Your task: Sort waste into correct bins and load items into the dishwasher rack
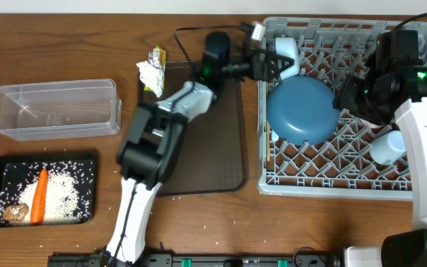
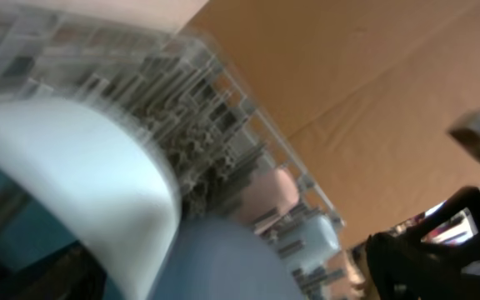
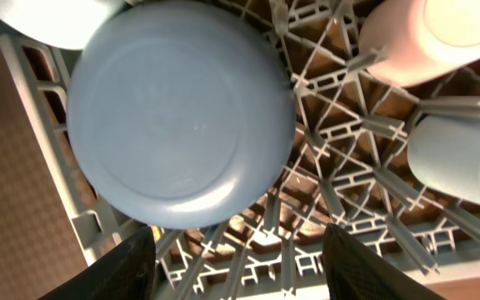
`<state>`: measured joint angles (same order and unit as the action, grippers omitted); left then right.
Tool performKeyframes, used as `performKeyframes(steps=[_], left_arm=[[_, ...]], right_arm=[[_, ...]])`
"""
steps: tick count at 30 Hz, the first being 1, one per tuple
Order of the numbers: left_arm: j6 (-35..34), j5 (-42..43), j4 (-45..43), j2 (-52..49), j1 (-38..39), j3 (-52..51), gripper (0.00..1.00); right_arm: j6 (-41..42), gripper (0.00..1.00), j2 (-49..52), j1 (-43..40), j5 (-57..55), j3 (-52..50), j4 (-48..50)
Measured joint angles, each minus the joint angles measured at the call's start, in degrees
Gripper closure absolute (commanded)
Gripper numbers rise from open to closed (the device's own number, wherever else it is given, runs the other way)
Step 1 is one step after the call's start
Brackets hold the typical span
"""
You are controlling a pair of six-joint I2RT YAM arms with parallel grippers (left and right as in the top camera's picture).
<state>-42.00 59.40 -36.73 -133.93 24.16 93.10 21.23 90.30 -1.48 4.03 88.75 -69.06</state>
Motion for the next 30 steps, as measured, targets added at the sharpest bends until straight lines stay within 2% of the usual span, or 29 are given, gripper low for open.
performKeyframes(steps=[3, 7, 10, 13, 18, 22, 26, 30], left_arm=[[1.07, 0.94, 17.00, 4.74, -2.08, 0.13, 0.02], [7.72, -1.60, 41.99, 11.56, -4.79, 0.28, 0.02], [14.62, -10.27, 61.16, 17.73, -7.28, 0.31, 0.02], [21.66, -22.69, 73.05, 24.00, -9.60, 0.24, 0.02], [32.87, -41.81, 77.96, 31.26, -12.04, 0.33, 0.02], [36.83, -54.75, 77.61, 30.16, -13.55, 0.37, 0.02], [37.99, -61.11, 77.02, 25.27, -16.04, 0.37, 0.01], [37.97, -63.95, 75.01, 19.15, -18.03, 0.35, 0.01]], right_arm=[[0.00, 0.39, 0.00, 0.00, -0.02, 0.00, 1.16], [0.00, 0.38, 0.00, -0.02, -0.15, 0.00, 1.66], [0.00, 0.37, 0.00, 0.00, -0.17, 0.00, 1.66], [0.00, 0.36, 0.00, 0.00, -0.20, 0.00, 1.64], [0.00, 0.36, 0.00, 0.00, -0.20, 0.00, 1.92], [0.00, 0.36, 0.00, 0.00, -0.13, 0.00, 2.03], [0.00, 0.35, 0.00, 0.00, 0.04, 0.00, 2.03], [0.00, 0.36, 0.00, 0.00, 0.11, 0.00, 2.03]])
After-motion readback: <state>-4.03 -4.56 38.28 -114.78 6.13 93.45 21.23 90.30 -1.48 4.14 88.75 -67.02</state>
